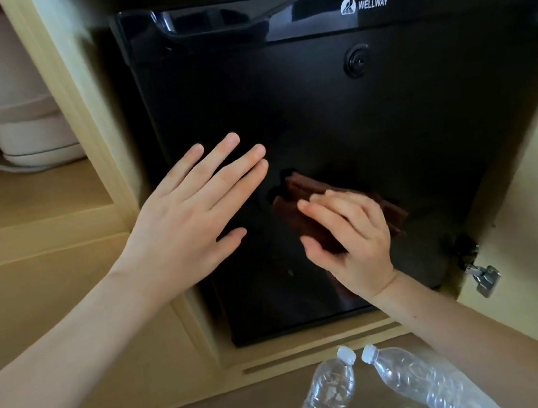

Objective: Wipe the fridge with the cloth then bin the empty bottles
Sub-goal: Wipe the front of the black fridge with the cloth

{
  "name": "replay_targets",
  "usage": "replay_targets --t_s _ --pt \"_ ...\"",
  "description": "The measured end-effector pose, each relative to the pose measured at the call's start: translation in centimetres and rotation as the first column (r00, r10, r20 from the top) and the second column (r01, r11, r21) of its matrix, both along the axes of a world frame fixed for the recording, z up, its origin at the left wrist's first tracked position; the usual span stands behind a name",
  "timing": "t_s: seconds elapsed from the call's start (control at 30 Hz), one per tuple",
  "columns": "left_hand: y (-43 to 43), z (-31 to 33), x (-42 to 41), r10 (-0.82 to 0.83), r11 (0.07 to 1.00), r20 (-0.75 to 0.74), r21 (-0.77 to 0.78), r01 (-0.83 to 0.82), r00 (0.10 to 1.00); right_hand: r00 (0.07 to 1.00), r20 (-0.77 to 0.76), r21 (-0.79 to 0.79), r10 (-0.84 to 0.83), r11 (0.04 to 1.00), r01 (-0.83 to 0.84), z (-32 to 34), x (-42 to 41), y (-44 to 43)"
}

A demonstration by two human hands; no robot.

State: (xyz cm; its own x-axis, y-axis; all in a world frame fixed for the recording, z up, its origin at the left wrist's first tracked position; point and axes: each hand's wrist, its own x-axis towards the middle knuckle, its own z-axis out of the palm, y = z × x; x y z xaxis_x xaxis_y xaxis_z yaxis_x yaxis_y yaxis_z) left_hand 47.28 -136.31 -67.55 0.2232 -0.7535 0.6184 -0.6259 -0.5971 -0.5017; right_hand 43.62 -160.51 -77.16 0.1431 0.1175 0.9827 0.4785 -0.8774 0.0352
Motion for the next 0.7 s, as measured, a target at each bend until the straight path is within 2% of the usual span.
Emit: replay_targets --t_s 0.17,0.37,0.6,0.7 --pt "-0.1 0.0 -0.1 -0.014 1.0 0.0 -0.008 0.014 1.0 1.0 -0.019 -0.027 -0.003 1.0 0.003 2.0 -0.2 -0.2" --pt "-0.1 -0.2 0.2 -0.023 1.0 0.015 -0.021 0.023 1.0 0.991 0.125 0.156 -0.039 0.988 0.019 5.5 0.8 0.7" --pt "0.0 -0.2 0.2 -0.027 0.999 0.0 -0.023 0.026 1.0 0.998 0.06 -0.115 -0.035 0.993 0.042 0.2 0.4 -1.2" --pt "-0.1 -0.1 0.1 -0.025 0.999 -0.006 -0.021 0.025 1.0 0.999 0.004 -0.125 -0.032 0.992 0.032 -0.1 0.2 -1.5"
